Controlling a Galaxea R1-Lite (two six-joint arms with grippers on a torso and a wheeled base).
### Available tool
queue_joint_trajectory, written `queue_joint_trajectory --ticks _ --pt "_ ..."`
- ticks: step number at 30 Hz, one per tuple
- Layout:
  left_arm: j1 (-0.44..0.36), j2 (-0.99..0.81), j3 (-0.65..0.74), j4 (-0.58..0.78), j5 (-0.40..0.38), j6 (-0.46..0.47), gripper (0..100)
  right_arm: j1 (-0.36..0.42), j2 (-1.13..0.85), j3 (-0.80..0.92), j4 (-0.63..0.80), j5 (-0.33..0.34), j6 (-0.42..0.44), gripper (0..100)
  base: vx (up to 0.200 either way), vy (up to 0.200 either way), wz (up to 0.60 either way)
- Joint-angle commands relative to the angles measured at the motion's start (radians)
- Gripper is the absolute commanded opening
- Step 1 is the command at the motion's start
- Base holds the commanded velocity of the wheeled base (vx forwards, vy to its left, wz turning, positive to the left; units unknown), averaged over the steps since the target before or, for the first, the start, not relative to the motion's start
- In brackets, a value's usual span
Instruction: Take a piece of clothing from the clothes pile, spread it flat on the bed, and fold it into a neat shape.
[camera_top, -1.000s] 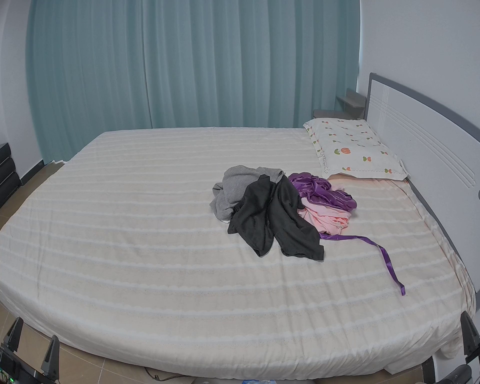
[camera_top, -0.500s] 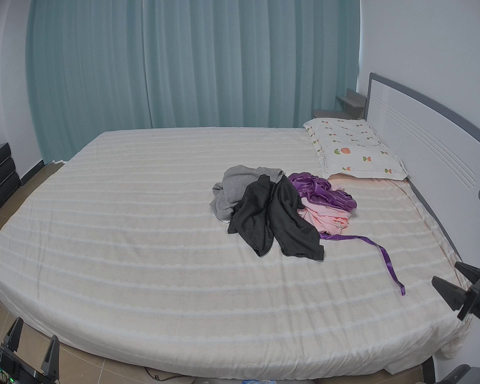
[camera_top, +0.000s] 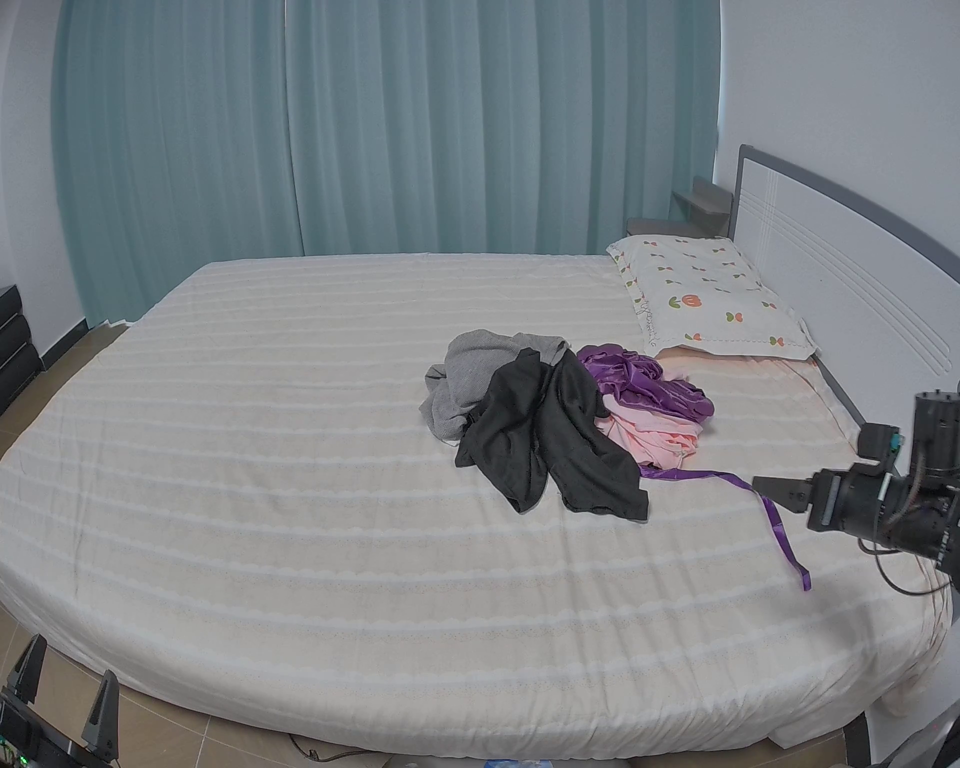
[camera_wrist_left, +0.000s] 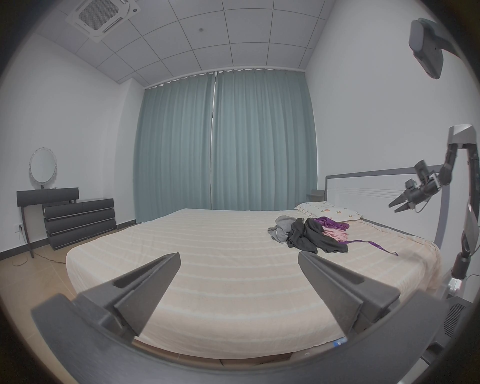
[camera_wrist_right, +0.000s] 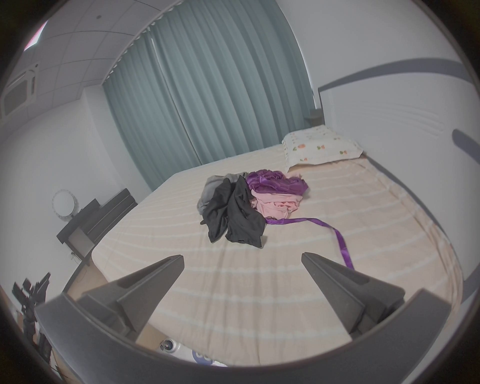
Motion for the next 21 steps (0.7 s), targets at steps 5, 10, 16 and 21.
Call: queue_joint_trajectory --ticks 5,10,16,21 --pt "0.000 -0.018 0.018 0.000 0.001 -0.002 100 0.073 0.931 -0.525 -0.267 -0.036 0.169 100 0.000 0.000 0.00" --pt "0.000 -0.018 0.018 0.000 0.001 -0.002 100 0.076 1.020 -0.656 -0.224 -0.055 0.172 100 0.000 0.000 0.00" --pt "0.000 -0.018 0.018 0.000 0.001 -0.002 100 0.095 1.075 -0.742 -0.201 -0.078 0.173 100 0.000 0.000 0.00" --pt "0.000 -0.018 0.018 0.000 0.001 0.000 100 0.095 1.078 -0.775 -0.150 -0.067 0.192 100 0.000 0.000 0.00"
